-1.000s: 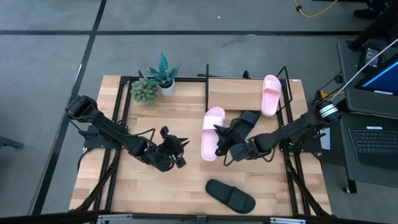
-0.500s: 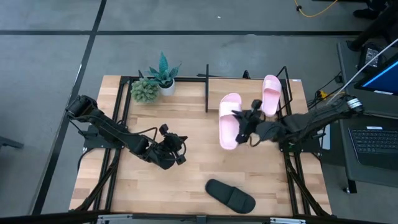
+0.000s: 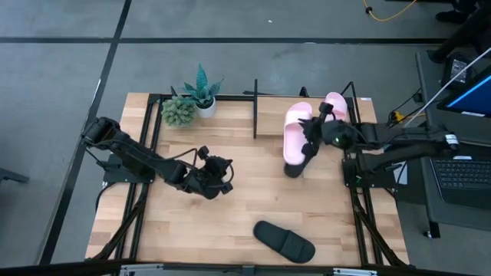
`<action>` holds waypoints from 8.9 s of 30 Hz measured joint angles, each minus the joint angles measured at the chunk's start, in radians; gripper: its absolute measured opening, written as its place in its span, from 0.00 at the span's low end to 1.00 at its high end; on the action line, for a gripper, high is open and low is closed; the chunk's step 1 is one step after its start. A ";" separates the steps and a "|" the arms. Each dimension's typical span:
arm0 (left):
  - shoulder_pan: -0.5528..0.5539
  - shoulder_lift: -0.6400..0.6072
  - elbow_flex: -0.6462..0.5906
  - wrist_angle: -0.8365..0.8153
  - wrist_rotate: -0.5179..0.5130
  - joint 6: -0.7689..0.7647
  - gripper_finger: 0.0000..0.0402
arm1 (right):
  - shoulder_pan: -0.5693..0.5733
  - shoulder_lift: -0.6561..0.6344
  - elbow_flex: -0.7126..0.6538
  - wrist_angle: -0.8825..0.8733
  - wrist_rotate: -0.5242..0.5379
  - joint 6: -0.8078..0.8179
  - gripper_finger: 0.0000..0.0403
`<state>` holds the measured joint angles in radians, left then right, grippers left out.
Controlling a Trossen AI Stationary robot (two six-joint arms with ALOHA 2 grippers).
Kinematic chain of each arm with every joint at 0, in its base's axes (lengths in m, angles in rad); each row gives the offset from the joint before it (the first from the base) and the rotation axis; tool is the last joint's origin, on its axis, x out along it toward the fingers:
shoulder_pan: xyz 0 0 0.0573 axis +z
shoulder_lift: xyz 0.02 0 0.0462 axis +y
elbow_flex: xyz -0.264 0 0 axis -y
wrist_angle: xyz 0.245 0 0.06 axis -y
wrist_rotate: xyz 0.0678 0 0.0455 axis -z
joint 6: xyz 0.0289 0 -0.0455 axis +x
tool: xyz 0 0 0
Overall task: Pick and place slides into the shelf
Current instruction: Put the pink slide on the shelf, then put the bottom black slide on the shelf
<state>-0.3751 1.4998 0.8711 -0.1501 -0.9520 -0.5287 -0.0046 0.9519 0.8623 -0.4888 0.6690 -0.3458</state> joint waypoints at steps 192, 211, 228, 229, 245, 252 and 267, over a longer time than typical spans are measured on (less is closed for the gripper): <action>0.073 0.001 0.000 -0.044 0.053 0.069 0.00 | -0.496 0.182 -0.052 0.052 -0.296 -0.166 0.51; 0.071 0.001 0.000 -0.003 0.051 0.097 0.00 | -0.110 0.181 0.304 -0.321 -0.269 0.189 0.06; 0.038 0.001 0.000 0.102 0.152 0.225 0.00 | 0.413 0.018 -0.095 -0.084 -0.012 0.677 0.01; 0.038 0.001 0.000 0.102 0.164 0.226 0.00 | 0.441 0.021 -0.109 -0.063 0.007 0.692 0.01; 0.044 0.001 0.000 0.259 0.508 0.481 0.00 | 0.690 0.258 -0.134 0.059 0.280 0.860 0.00; 0.044 0.001 0.000 0.296 0.608 0.552 0.00 | 0.787 0.321 -0.134 0.061 0.302 1.005 0.00; 0.044 0.001 0.000 0.294 0.607 0.565 0.00 | 0.935 0.327 0.019 -0.004 0.309 1.053 0.00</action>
<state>-0.3313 1.5005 0.8707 0.1436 -0.3454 0.0364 0.9302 1.2793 0.8814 -0.4932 0.9783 0.7075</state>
